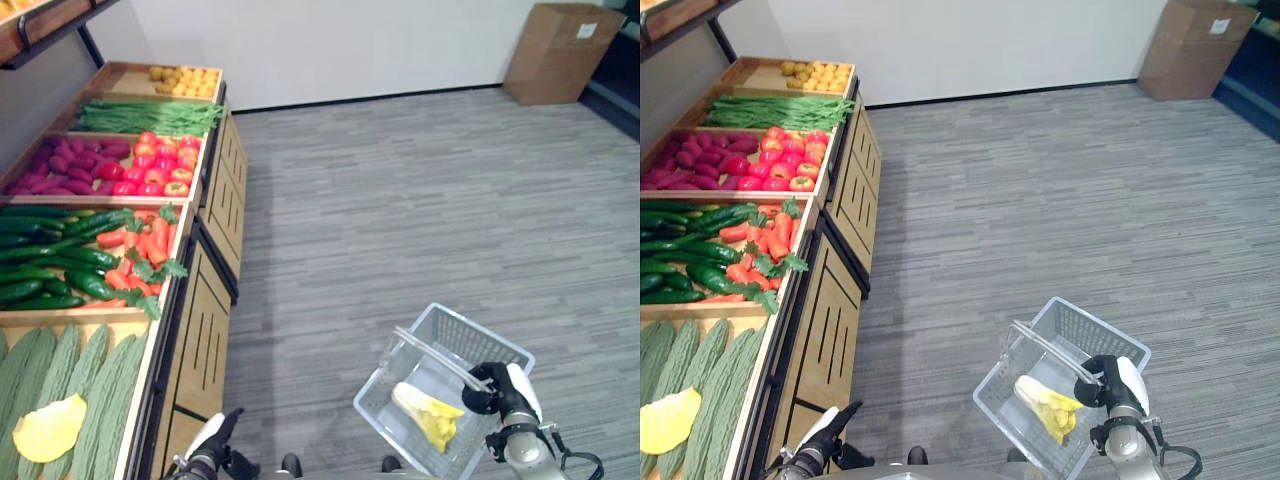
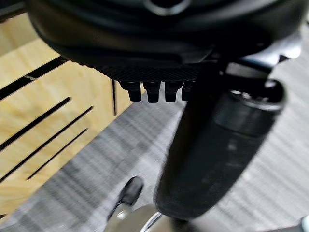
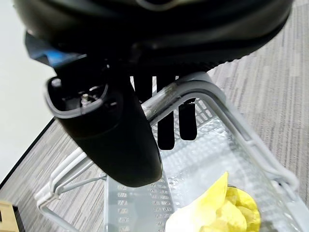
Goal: Get the vegetables into the basket
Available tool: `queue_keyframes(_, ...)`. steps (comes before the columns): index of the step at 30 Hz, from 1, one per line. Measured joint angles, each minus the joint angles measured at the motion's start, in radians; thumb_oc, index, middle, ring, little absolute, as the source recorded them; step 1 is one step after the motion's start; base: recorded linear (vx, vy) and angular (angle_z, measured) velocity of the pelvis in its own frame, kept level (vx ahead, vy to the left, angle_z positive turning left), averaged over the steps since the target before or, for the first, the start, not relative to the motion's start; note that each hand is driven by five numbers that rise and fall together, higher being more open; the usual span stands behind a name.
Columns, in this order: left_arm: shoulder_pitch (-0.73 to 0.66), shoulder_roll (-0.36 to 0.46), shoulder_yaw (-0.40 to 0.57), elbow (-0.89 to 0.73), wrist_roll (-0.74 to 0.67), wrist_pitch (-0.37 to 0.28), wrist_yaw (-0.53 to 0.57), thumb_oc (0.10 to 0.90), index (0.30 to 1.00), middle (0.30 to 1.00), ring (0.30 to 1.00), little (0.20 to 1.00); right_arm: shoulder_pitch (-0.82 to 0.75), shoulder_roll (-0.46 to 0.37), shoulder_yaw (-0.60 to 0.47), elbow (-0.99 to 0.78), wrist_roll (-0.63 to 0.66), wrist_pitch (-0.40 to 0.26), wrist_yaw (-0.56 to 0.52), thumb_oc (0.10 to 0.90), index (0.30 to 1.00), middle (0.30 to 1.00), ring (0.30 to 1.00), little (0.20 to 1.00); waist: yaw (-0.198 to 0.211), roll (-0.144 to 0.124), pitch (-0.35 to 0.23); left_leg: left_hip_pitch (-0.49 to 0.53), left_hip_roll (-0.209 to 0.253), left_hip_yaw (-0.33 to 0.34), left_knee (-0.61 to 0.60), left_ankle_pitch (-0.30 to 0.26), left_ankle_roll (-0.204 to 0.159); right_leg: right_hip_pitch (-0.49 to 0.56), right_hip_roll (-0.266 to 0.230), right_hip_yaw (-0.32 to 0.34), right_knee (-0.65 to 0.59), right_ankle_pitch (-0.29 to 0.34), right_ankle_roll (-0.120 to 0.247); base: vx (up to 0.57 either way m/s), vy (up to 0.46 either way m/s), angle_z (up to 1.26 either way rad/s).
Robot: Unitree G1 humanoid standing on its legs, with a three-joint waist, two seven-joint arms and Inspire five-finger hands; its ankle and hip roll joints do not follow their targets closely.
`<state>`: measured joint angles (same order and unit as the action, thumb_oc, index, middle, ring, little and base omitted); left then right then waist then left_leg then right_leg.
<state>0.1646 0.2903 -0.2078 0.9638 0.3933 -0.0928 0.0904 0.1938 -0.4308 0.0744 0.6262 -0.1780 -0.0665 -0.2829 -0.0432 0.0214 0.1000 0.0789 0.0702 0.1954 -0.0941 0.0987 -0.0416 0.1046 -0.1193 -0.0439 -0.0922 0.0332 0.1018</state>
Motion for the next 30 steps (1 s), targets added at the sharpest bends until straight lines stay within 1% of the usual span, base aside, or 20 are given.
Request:
queue_keyframes(1, -0.010, -0.026, 0.048, 0.036, -0.001, 0.002, 0.008, 0.900, 1.000, 1.000, 1.000, 1.000, 0.008, 0.000, 0.000, 0.000, 0.001, -0.001, 0.000, 0.400, 0.300, 0.300, 0.300, 0.300, 0.001, 0.000, -0.001, 0.002, 0.000, 0.004, 0.000, -0.001, 0.000, 0.000, 0.000, 0.004, 0.000, 0.000, 0.000, -0.02, 0.014, -0.12)
queue_keyframes(2, -0.018, -0.039, 0.055, 0.060, -0.016, 0.030, 0.027, 0.900, 1.000, 1.000, 1.000, 1.000, 0.012, 0.000, 0.000, 0.006, 0.004, -0.001, 0.000, 0.400, 0.300, 0.300, 0.300, 0.300, -0.002, 0.000, -0.001, 0.001, 0.000, 0.005, 0.000, -0.001, 0.000, -0.002, 0.000, 0.007, 0.000, 0.000, 0.000, -0.02, 0.014, -0.09)
queue_keyframes(3, -0.022, -0.037, 0.059, 0.069, -0.022, 0.033, 0.037, 0.900, 1.000, 1.000, 1.000, 1.000, 0.013, 0.000, 0.000, 0.018, 0.009, -0.002, 0.000, 0.400, 0.300, 0.300, 0.300, 0.300, 0.000, -0.001, 0.000, -0.001, 0.000, 0.006, 0.005, -0.001, 0.000, -0.005, 0.001, 0.008, 0.000, 0.000, 0.000, -0.04, 0.024, -0.04)
queue_keyframes(7, -0.035, -0.047, 0.050, 0.114, -0.020, 0.063, 0.058, 0.900, 1.000, 1.000, 1.000, 1.000, 0.012, 0.000, -0.001, 0.038, 0.021, -0.002, 0.001, 0.400, 0.300, 0.300, 0.300, 0.300, 0.003, -0.006, 0.002, -0.013, -0.002, 0.009, 0.006, -0.004, -0.005, -0.020, -0.001, 0.011, 0.000, 0.000, 0.000, -0.03, 0.055, -0.03)
queue_keyframes(11, -0.027, -0.050, 0.049, 0.117, -0.021, 0.082, 0.078, 0.900, 1.000, 1.000, 1.000, 1.000, 0.006, 0.000, -0.003, 0.065, 0.029, -0.002, 0.000, 0.400, 0.300, 0.300, 0.300, 0.300, 0.007, -0.024, 0.021, -0.016, -0.006, 0.011, 0.006, -0.004, -0.002, -0.025, -0.005, 0.016, 0.005, 0.002, 0.002, -0.03, 0.121, -0.03)
queue_keyframes(12, -0.032, -0.050, 0.050, 0.128, -0.022, 0.087, 0.082, 0.900, 1.000, 1.000, 1.000, 1.000, 0.002, 0.005, -0.010, 0.075, 0.033, -0.003, 0.000, 0.400, 0.300, 0.300, 0.300, 0.300, 0.009, -0.033, 0.028, -0.017, -0.011, 0.016, 0.006, -0.011, 0.006, -0.032, -0.008, 0.021, 0.012, 0.005, 0.000, -0.03, 0.095, -0.09)
queue_keyframes(13, -0.031, -0.051, 0.049, 0.130, -0.022, 0.089, 0.083, 0.900, 1.000, 1.000, 1.000, 1.000, -0.007, 0.007, -0.015, 0.083, 0.037, -0.003, 0.000, 0.400, 0.300, 0.300, 0.300, 0.300, 0.013, -0.028, 0.031, -0.015, -0.010, 0.022, 0.006, -0.011, 0.007, -0.035, -0.009, 0.025, 0.017, 0.003, 0.002, -0.06, 0.133, -0.23)
queue_keyframes(16, -0.038, -0.056, 0.050, 0.133, -0.025, 0.093, 0.089, 0.900, 1.000, 1.000, 1.000, 1.000, -0.038, 0.010, -0.031, 0.103, 0.047, -0.001, -0.004, 0.400, 0.300, 0.300, 0.300, 0.300, 0.016, -0.035, 0.058, -0.019, -0.017, 0.049, 0.001, -0.023, 0.024, -0.086, -0.013, 0.048, 0.084, 0.010, 0.006, -0.06, 0.102, -0.30)
queue_keyframes(17, -0.049, -0.054, 0.050, 0.131, -0.041, 0.094, 0.098, 0.900, 1.000, 1.000, 1.000, 1.000, -0.083, 0.011, -0.031, 0.130, 0.067, 0.001, -0.014, 0.400, 0.300, 0.300, 0.300, 0.300, 0.018, -0.033, 0.085, -0.018, -0.015, 0.069, 0.004, -0.022, 0.039, -0.147, -0.011, 0.039, 0.184, 0.005, 0.014, 0.00, 0.055, -0.33)
queue_keyframes(18, -0.058, -0.053, 0.051, 0.129, -0.042, 0.096, 0.102, 0.900, 1.000, 1.000, 1.000, 1.000, -0.090, 0.011, -0.031, 0.133, 0.071, 0.000, -0.014, 0.400, 0.300, 0.300, 0.300, 0.300, 0.021, -0.037, 0.095, -0.020, -0.014, 0.071, 0.000, -0.028, 0.037, -0.160, -0.014, 0.037, 0.209, 0.003, 0.016, 0.04, 0.057, -0.24)
queue_keyframes(19, -0.080, -0.044, 0.050, 0.111, -0.048, 0.096, 0.107, 0.900, 1.000, 1.000, 1.000, 1.000, -0.118, 0.016, -0.031, 0.147, 0.079, 0.001, -0.020, 0.400, 0.300, 0.300, 0.300, 0.300, 0.021, -0.038, 0.131, -0.012, -0.014, 0.065, 0.001, -0.029, 0.040, -0.205, -0.020, 0.030, 0.304, -0.011, 0.035, 0.11, 0.000, 0.02)
queue_keyframes(20, -0.089, -0.037, 0.050, 0.103, -0.050, 0.094, 0.108, 0.900, 1.000, 1.000, 1.000, 1.000, -0.122, 0.019, -0.031, 0.147, 0.080, 0.003, -0.024, 0.400, 0.300, 0.300, 0.300, 0.300, 0.021, -0.047, 0.143, -0.013, -0.015, 0.064, 0.001, -0.025, 0.046, -0.225, -0.027, 0.020, 0.332, -0.026, 0.048, 0.14, -0.029, 0.10)
queue_keyframes(21, -0.097, -0.029, 0.051, 0.099, -0.053, 0.094, 0.109, 0.900, 1.000, 1.000, 1.000, 1.000, -0.123, 0.025, -0.031, 0.147, 0.081, 0.003, -0.025, 0.400, 0.300, 0.300, 0.300, 0.300, 0.023, -0.056, 0.150, -0.012, -0.020, 0.061, 0.001, -0.025, 0.046, -0.232, -0.037, 0.009, 0.340, -0.036, 0.053, 0.15, -0.063, 0.06)
queue_keyframes(22, -0.115, -0.018, 0.053, 0.102, -0.060, 0.098, 0.110, 0.900, 1.000, 1.000, 1.000, 1.000, -0.126, 0.041, -0.031, 0.149, 0.084, 0.004, -0.025, 0.400, 0.300, 0.300, 0.300, 0.300, 0.028, -0.065, 0.160, -0.011, -0.021, 0.058, 0.001, -0.027, 0.050, -0.233, -0.050, -0.023, 0.318, -0.040, 0.053, 0.17, -0.098, 0.04)
queue_keyframes(23, -0.115, -0.015, 0.053, 0.104, -0.060, 0.100, 0.111, 0.900, 1.000, 1.000, 1.000, 1.000, -0.127, 0.046, -0.029, 0.147, 0.084, 0.004, -0.024, 0.400, 0.300, 0.300, 0.300, 0.300, 0.028, -0.071, 0.157, -0.011, -0.019, 0.056, 0.001, -0.027, 0.050, -0.230, -0.055, -0.026, 0.286, -0.039, 0.053, 0.18, -0.127, 0.06)
queue_keyframes(25, -0.130, -0.016, 0.054, 0.122, -0.060, 0.100, 0.116, 0.900, 1.000, 1.000, 1.000, 1.000, -0.128, 0.048, -0.029, 0.146, 0.084, 0.003, -0.026, 0.400, 0.300, 0.300, 0.300, 0.300, 0.025, -0.067, 0.161, -0.010, -0.015, 0.047, 0.001, -0.027, 0.050, -0.230, -0.080, -0.029, 0.190, -0.025, 0.056, 0.20, -0.146, 0.11)
queue_keyframes(26, -0.130, -0.017, 0.054, 0.122, -0.060, 0.100, 0.118, 0.900, 1.000, 1.000, 1.000, 1.000, -0.128, 0.048, -0.028, 0.146, 0.084, 0.004, -0.026, 0.400, 0.300, 0.300, 0.300, 0.300, 0.024, -0.063, 0.163, -0.009, -0.011, 0.043, 0.001, -0.027, 0.050, -0.231, -0.088, -0.033, 0.163, 0.003, 0.056, 0.19, -0.146, 0.14)
queue_keyframes(27, -0.130, -0.022, 0.053, 0.133, -0.060, 0.098, 0.123, 0.900, 1.000, 1.000, 1.000, 1.000, -0.128, 0.048, -0.026, 0.147, 0.084, 0.004, -0.027, 0.400, 0.300, 0.300, 0.300, 0.300, 0.017, -0.055, 0.164, -0.007, 0.003, 0.031, 0.001, -0.031, 0.039, -0.216, -0.080, -0.053, 0.128, 0.069, 0.053, 0.17, -0.130, 0.23)
queue_keyframes(28, -0.128, -0.027, 0.053, 0.139, -0.061, 0.101, 0.124, 0.900, 1.000, 1.000, 1.000, 1.000, -0.128, 0.047, -0.027, 0.147, 0.085, 0.004, -0.027, 0.400, 0.300, 0.300, 0.300, 0.300, 0.007, -0.045, 0.167, -0.005, 0.016, 0.017, 0.001, -0.028, 0.023, -0.184, -0.063, -0.066, 0.099, 0.108, 0.041, 0.19, -0.185, 0.36)
queue_keyframes(30, -0.113, -0.062, 0.053, 0.135, -0.062, 0.100, 0.125, 0.900, 1.000, 1.000, 1.000, 1.000, -0.116, 0.034, -0.030, 0.147, 0.097, 0.010, -0.028, 0.400, 0.300, 0.300, 0.300, 0.300, -0.003, -0.003, 0.168, 0.015, 0.056, -0.002, 0.006, -0.021, -0.001, -0.135, -0.021, -0.099, 0.071, 0.102, 0.020, 0.15, -0.187, 0.29)
